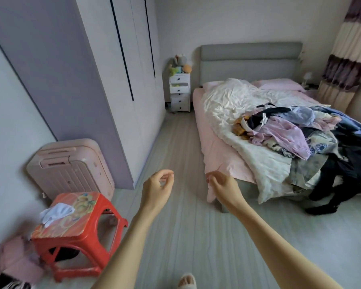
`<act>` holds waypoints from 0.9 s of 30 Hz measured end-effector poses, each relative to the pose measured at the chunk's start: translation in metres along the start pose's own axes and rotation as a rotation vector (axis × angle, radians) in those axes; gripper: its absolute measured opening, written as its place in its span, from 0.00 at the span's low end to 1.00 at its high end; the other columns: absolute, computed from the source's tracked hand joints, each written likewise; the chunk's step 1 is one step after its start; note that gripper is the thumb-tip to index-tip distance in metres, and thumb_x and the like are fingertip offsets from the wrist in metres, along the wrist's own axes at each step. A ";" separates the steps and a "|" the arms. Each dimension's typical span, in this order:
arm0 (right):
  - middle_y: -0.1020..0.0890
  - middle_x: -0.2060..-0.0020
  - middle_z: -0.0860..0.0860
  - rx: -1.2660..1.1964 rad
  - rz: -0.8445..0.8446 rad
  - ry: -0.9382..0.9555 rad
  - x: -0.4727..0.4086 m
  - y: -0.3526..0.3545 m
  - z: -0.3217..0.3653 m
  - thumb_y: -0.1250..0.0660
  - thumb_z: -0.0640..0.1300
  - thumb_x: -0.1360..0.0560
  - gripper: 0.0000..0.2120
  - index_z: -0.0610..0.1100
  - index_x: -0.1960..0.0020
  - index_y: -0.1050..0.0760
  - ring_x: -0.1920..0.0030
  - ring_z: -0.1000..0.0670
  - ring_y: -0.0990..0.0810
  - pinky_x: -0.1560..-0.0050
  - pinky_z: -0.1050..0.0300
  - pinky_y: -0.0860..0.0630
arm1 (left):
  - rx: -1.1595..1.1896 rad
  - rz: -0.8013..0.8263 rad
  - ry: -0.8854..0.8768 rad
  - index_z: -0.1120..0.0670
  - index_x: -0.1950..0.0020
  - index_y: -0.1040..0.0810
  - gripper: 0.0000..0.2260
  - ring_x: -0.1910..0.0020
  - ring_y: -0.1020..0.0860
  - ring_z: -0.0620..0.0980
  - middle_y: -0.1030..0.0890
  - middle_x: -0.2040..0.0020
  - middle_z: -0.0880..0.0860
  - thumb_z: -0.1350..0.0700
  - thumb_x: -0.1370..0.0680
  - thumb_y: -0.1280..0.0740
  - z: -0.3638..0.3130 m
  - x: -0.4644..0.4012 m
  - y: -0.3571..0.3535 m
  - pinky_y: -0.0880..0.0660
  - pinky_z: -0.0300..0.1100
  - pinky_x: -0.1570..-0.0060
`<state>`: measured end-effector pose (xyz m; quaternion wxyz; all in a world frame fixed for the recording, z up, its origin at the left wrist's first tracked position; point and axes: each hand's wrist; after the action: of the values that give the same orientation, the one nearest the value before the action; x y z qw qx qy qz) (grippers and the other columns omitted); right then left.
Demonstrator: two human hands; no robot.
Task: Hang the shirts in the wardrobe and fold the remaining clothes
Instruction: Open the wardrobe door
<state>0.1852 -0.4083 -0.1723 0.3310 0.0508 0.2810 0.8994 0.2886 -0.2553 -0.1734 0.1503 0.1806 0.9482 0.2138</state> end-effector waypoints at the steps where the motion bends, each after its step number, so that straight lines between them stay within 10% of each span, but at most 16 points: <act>1: 0.18 0.49 0.44 -0.014 0.012 -0.003 -0.015 -0.003 -0.002 0.43 0.37 0.23 0.12 0.38 0.47 0.21 0.47 0.44 0.21 0.46 0.53 0.28 | 0.030 0.000 0.027 0.55 0.51 0.19 0.05 0.58 0.24 0.38 0.19 0.54 0.47 0.59 0.23 0.35 0.005 -0.013 -0.005 0.35 0.19 0.59; 13: 0.19 0.56 0.47 -0.080 0.113 -0.081 -0.360 -0.066 0.001 0.43 0.36 0.22 0.12 0.38 0.46 0.22 0.50 0.48 0.20 0.48 0.57 0.27 | 0.193 -0.026 0.187 0.51 0.54 0.21 0.05 0.51 0.20 0.49 0.18 0.55 0.51 0.59 0.22 0.36 0.064 -0.353 -0.057 0.27 0.40 0.48; 27: 0.17 0.53 0.45 -0.011 0.364 0.085 -0.765 -0.167 0.017 0.44 0.39 0.22 0.13 0.41 0.45 0.22 0.50 0.45 0.21 0.48 0.55 0.27 | -0.072 -0.148 0.183 0.52 0.49 0.21 0.08 0.51 0.23 0.44 0.20 0.50 0.46 0.57 0.21 0.39 0.098 -0.716 -0.101 0.31 0.35 0.50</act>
<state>0.8779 -0.7732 -0.1760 0.1510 0.0608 0.2760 0.9473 0.9331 -0.5975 -0.1552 0.0847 0.0842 0.9604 0.2518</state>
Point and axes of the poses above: each hand's wrist, its own x-axis away from the middle knuckle, its own y-axis out of the back of the hand, z = x × y
